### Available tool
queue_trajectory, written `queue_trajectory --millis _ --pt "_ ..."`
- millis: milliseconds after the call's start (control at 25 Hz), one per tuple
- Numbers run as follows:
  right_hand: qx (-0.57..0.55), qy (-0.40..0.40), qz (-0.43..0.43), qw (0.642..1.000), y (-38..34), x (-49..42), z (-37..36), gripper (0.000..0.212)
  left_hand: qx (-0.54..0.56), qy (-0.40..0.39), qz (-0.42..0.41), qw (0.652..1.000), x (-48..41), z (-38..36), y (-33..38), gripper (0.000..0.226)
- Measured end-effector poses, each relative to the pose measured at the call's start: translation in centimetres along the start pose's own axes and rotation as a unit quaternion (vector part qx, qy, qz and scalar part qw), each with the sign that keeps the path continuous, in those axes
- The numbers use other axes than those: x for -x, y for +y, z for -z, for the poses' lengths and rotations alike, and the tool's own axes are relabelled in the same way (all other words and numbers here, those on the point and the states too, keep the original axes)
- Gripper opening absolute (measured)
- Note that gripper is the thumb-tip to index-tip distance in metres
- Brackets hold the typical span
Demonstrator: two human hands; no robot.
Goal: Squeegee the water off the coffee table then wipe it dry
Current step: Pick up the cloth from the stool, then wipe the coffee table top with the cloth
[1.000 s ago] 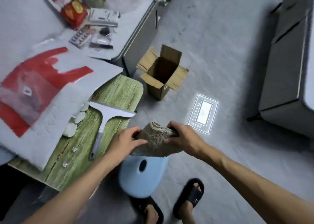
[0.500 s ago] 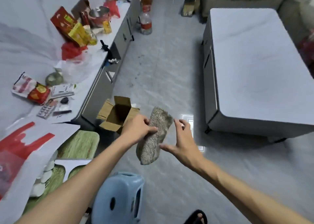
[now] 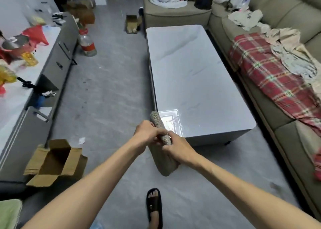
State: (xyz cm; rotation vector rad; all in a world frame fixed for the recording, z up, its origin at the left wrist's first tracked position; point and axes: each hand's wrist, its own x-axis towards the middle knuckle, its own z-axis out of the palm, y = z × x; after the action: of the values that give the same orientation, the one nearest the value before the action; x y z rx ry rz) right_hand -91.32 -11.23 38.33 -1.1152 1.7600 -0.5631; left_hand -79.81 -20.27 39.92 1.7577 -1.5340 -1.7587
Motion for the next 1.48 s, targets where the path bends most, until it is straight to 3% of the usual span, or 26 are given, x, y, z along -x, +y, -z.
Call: queue_trajectory --millis 160,320,480,600,680,840,920,1000,1040,1280,1480 --pt "-0.027 0.019 -0.056 0.998 5.1 -6.7 5.7 0.044 -0.042 -0.045 0.014 0.998 -8.3 -6.6 3.7 0.035" --pt "-0.044 0.097 -0.136 0.985 12.6 -14.5 12.5 0.031 -0.039 -0.083 0.001 0.996 -17.9 -12.5 6.0 0.009" --pt "0.078 0.228 -0.184 0.953 20.5 -19.2 21.1 0.019 -0.103 -0.064 -0.016 0.993 -24.1 -15.9 5.5 0.007" --pt "0.156 0.28 -0.175 0.931 27.8 -23.9 26.0 0.025 -0.153 -0.015 -0.006 0.988 -29.3 -18.5 3.6 0.009" --pt "0.177 0.278 -0.182 0.926 32.8 -26.9 27.5 0.034 -0.157 0.03 0.015 0.987 -31.9 -19.3 1.5 0.009" --pt "0.119 0.214 -0.158 0.957 42.2 -31.7 27.1 0.05 -0.203 0.106 0.053 0.972 -36.9 -21.1 -4.5 0.017" --pt "0.145 0.181 -0.116 0.966 44.9 -34.0 26.2 0.043 -0.231 0.13 0.05 0.963 -39.3 -21.4 -7.0 0.022" --pt "0.103 0.18 -0.098 0.973 46.1 -35.4 25.2 0.02 -0.247 0.147 0.044 0.957 -41.2 -21.3 -8.9 0.026" --pt "0.072 0.193 -0.092 0.974 46.3 -35.6 24.7 0.019 -0.248 0.154 0.04 0.956 -41.9 -21.2 -9.6 0.028" --pt "-0.035 0.29 -0.094 0.952 44.5 -37.9 20.8 0.037 -0.24 0.182 0.021 0.953 -44.6 -20.5 -12.2 0.037" --pt "-0.028 0.295 -0.094 0.951 40.7 -41.6 17.7 0.047 -0.246 0.184 0.014 0.952 -44.8 -19.2 -12.1 0.033"
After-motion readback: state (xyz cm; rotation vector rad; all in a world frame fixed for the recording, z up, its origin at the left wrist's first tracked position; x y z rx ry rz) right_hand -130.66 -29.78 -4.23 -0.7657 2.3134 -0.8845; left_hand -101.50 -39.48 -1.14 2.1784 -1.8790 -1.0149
